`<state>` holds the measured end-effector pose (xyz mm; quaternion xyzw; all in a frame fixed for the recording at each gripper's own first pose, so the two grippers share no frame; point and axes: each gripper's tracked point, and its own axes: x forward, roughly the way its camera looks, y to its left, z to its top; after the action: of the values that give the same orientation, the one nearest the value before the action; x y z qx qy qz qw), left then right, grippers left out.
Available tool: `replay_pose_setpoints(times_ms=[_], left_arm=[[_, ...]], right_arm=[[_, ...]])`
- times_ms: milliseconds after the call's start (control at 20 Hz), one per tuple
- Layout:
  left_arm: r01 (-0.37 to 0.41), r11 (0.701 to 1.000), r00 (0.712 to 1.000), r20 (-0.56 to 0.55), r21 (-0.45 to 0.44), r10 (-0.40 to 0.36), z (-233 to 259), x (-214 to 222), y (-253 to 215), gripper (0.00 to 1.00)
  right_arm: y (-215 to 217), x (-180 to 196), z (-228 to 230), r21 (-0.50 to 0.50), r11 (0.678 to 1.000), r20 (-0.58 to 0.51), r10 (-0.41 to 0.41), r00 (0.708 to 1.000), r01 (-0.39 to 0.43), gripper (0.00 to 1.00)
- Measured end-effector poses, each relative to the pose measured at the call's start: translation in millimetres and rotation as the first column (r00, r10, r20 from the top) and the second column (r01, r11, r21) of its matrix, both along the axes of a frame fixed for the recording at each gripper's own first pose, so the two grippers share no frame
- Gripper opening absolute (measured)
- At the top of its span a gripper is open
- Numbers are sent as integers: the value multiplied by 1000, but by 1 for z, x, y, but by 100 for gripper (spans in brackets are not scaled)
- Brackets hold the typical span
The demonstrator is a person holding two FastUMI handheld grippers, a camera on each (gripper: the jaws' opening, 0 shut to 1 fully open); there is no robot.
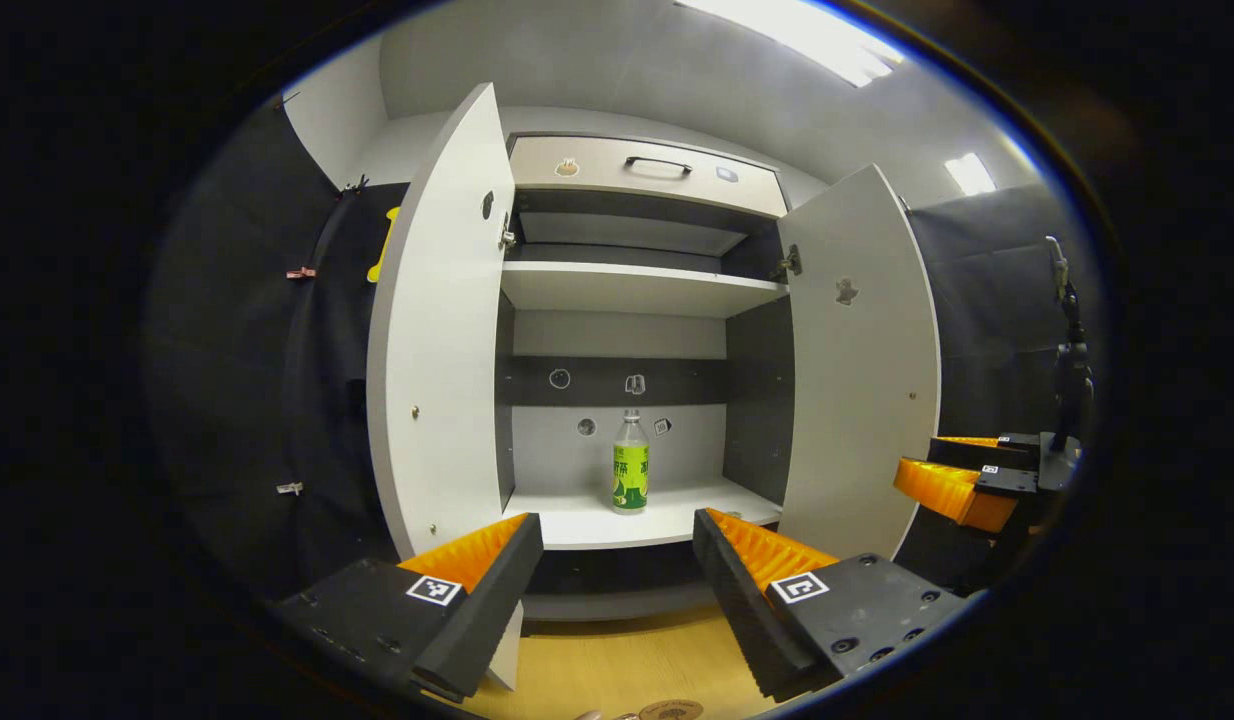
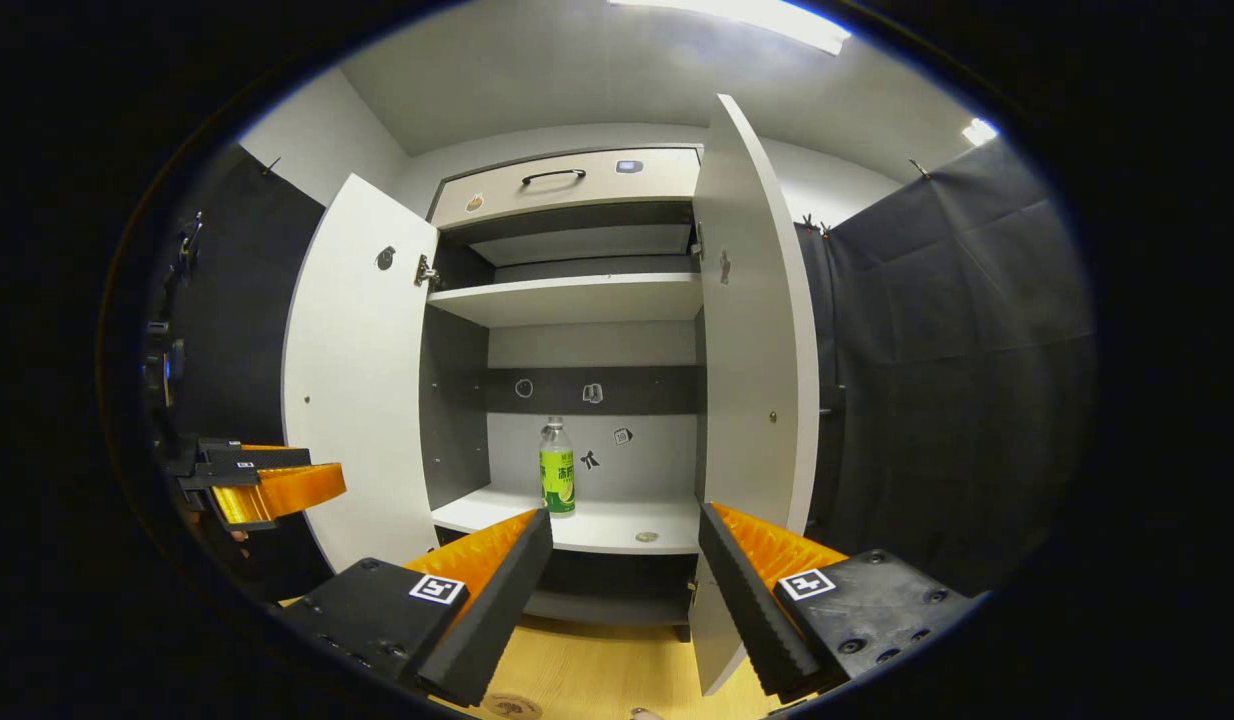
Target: Grasp the bottle in the cabinet with the left hand and place it on the coaster, then close the right door with the right hand and the left door with the left hand.
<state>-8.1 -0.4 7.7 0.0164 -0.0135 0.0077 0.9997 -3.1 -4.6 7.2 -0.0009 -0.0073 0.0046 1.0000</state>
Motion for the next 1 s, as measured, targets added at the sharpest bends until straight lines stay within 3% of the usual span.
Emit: replay_pose_setpoints(times_ms=[500, 800, 1000], left_arm=[[18, 1000, 1000, 20, 4, -18, 4, 10, -24, 96], [-6, 1000, 1000, -7, 23, 6, -6, 21, -31, 96], [43, 999, 999, 0, 24, -43, -3, 44, -29, 96]], right_arm=[[-81, -9, 9, -5, 991, 17, -135, 991, 135, 98], [-82, -5, 6, 11, 994, 4, -106, 994, 106, 98], [-66, 0, 0, 5, 994, -8, -106, 994, 106, 98]])
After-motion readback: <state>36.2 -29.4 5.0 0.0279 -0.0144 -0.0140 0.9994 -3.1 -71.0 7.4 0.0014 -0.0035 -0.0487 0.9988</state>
